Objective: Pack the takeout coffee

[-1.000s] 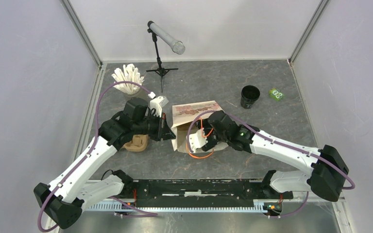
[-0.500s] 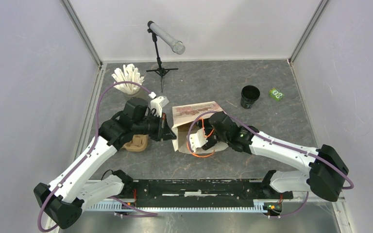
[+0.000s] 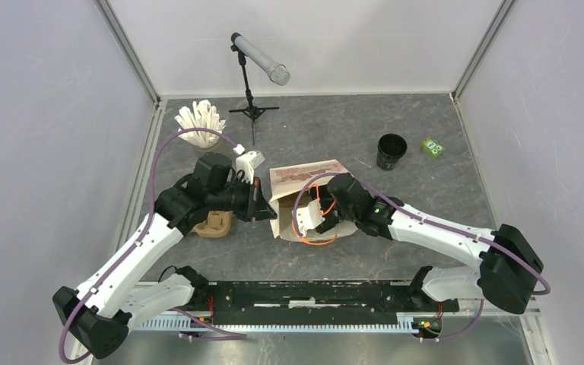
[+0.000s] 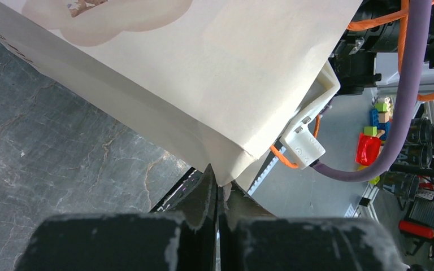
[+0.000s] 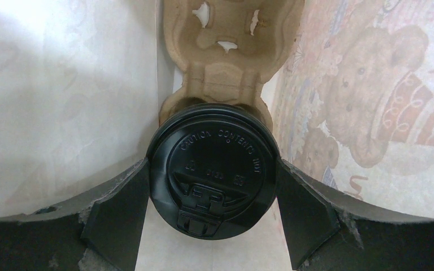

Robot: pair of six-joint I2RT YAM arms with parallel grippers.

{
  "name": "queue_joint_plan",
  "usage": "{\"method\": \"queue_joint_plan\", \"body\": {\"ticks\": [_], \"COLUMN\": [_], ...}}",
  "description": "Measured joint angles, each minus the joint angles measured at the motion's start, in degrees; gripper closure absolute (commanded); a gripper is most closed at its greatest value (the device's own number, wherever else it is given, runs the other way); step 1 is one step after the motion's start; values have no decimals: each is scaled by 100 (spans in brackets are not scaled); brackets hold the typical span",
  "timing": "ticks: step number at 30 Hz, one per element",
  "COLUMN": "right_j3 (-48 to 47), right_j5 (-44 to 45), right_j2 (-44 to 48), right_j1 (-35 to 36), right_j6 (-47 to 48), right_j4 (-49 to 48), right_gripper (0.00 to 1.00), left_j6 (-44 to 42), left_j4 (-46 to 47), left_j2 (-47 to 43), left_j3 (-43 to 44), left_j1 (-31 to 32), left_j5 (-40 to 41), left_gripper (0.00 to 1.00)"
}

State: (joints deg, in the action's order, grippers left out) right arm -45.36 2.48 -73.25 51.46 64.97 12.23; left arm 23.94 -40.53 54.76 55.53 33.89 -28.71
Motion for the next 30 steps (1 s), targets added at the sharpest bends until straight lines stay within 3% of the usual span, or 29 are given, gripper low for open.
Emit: {"method": "queue_joint_plan", "body": {"ticks": [30], "right_j3": [42], "right_j5": [-212], "right_j2": [-205], "right_j1": [-269], "right_j6": [-92], "right_j4": [-358], "right_gripper": [36], "left_j6": [7], "left_j4": [-7], "left_j2": [-4], "left_j3": [0], "left_j1": [0], "left_j5": [-39], "left_gripper": [98]}}
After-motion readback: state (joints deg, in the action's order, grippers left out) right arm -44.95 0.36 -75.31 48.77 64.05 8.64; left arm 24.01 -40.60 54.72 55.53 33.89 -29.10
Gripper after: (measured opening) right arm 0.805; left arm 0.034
